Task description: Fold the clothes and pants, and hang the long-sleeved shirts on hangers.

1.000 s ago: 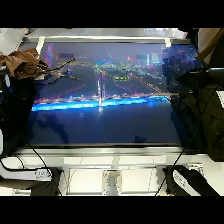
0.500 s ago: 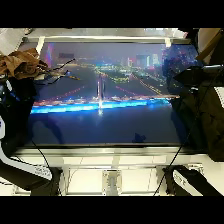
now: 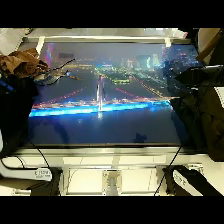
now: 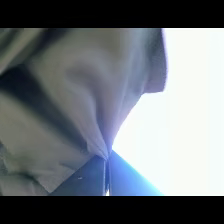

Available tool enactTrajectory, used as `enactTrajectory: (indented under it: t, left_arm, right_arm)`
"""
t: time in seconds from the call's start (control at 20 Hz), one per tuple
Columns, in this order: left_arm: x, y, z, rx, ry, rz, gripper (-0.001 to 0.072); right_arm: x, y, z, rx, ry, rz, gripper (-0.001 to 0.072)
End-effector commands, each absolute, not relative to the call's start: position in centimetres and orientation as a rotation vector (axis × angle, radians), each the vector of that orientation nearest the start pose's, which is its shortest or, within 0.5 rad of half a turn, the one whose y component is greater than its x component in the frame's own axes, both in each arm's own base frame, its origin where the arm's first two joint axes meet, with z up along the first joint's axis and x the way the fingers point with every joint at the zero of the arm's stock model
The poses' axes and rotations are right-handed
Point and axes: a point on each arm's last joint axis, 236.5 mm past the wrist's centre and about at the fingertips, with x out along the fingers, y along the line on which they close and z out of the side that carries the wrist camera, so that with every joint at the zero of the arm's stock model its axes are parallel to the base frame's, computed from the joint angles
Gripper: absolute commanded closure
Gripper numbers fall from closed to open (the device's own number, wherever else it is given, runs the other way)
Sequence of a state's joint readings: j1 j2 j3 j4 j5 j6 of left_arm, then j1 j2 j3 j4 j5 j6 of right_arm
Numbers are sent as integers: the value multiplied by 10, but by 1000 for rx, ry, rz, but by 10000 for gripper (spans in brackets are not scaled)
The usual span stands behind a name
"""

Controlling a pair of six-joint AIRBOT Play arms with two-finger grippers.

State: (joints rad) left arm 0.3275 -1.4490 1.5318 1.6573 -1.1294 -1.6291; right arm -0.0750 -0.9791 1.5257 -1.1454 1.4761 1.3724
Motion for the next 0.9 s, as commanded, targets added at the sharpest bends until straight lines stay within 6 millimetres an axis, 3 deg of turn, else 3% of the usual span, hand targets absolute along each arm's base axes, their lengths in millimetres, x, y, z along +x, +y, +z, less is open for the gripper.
enactTrajectory:
  t: [0.0,0.1,0.2,0.3,0.4,0.55,0.6,0.65,0.7,0.75,0.8,0.85]
  left_arm:
    - [444,42,183,-217,839,23,701]
    - [429,-49,218,-218,781,-233,701]
    - [407,-133,220,-169,809,-445,701]
    - [379,-209,198,-94,880,-617,701]
    - [344,-284,159,-6,982,-780,701]
    - [309,-373,96,88,1071,-927,700]
    - [304,-397,77,101,1072,-949,699]
    - [308,-417,63,92,1046,-954,615]
    - [318,-425,64,66,1011,-944,368]
    - [334,-424,79,44,958,-928,126]
    - [358,-407,104,39,901,-891,69]
    - [384,-376,128,65,846,-826,70]
  right_arm:
    - [321,27,226,-40,951,225,686]
    - [310,-2,215,-143,1024,142,687]
    - [305,-21,211,-238,1056,105,686]
    - [307,-26,212,-286,1049,105,687]
    - [312,-26,215,-301,1023,108,686]
    - [326,-26,220,-301,969,103,686]
    - [330,-26,218,-293,973,101,685]
    - [333,-26,215,-285,981,100,655]
    - [337,-26,210,-277,991,97,552]
    - [339,-27,204,-256,1006,89,425]
    - [343,-28,197,-224,1016,78,315]
    - [345,-28,187,-182,1033,81,305]
